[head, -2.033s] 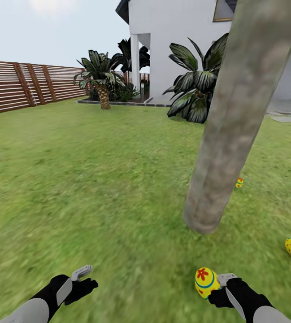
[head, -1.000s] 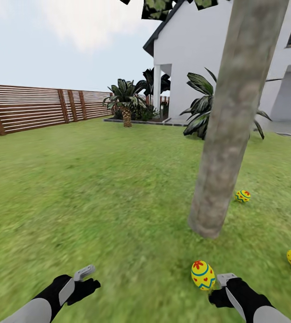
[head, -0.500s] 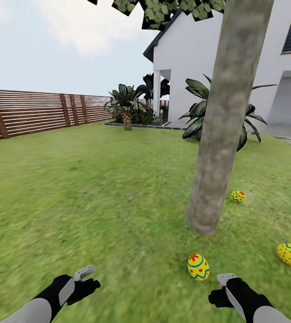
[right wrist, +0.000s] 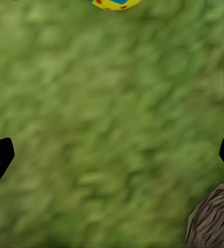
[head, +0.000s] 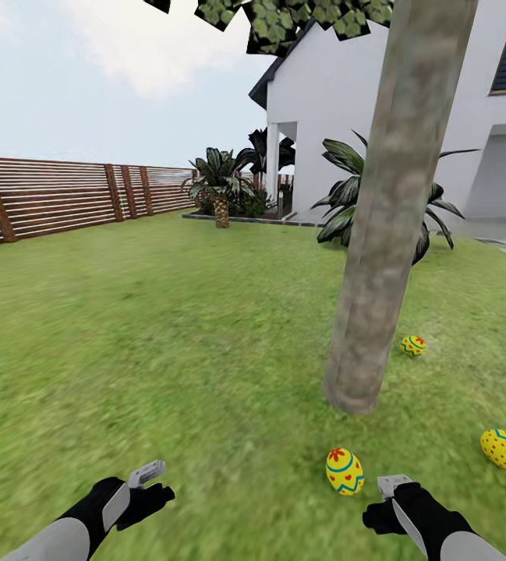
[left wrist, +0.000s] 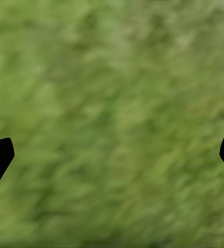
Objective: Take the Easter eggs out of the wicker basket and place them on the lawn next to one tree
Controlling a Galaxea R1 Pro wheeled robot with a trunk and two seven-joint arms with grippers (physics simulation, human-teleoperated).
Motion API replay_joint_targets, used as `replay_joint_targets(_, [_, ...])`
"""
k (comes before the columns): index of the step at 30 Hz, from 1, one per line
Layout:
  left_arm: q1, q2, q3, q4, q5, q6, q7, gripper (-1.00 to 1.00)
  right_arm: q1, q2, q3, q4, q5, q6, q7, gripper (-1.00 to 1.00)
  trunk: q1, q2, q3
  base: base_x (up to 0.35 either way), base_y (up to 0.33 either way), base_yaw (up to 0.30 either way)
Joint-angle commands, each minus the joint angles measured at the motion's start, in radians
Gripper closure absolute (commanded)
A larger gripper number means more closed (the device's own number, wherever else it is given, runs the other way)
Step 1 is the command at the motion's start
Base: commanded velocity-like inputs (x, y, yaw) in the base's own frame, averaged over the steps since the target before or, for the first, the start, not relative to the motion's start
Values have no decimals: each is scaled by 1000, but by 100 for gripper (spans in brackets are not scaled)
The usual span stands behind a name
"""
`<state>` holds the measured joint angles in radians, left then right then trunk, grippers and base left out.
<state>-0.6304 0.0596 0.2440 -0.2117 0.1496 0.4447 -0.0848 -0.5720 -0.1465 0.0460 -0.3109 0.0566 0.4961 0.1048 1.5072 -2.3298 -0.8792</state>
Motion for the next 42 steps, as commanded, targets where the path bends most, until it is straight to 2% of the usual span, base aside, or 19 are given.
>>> replay_joint_targets(1, [0,0,0,-1,10,6,0,-100,0,-1,5,-2,6,6,6,-100,-4,7,2,0,0,0])
replay_joint_targets(6, [0,-1,0,-1,10,6,0,-100,0,-1,5,-2,6,6,6,-100,-23,42,18,-151,30,0])
replay_joint_targets(22, [0,-11,0,0,8,6,0,-100,0,0,5,-2,6,6,6,-100,-85,154,68,-316,22,0])
replay_joint_targets(28, [0,-10,1,-1,11,6,0,-100,0,1,6,-2,7,6,6,-100,-108,196,87,-35,0,44])
replay_joint_targets(42, [0,-12,-1,-1,8,6,0,-100,0,5,5,-2,8,6,6,-100,-161,294,131,-3,0,226])
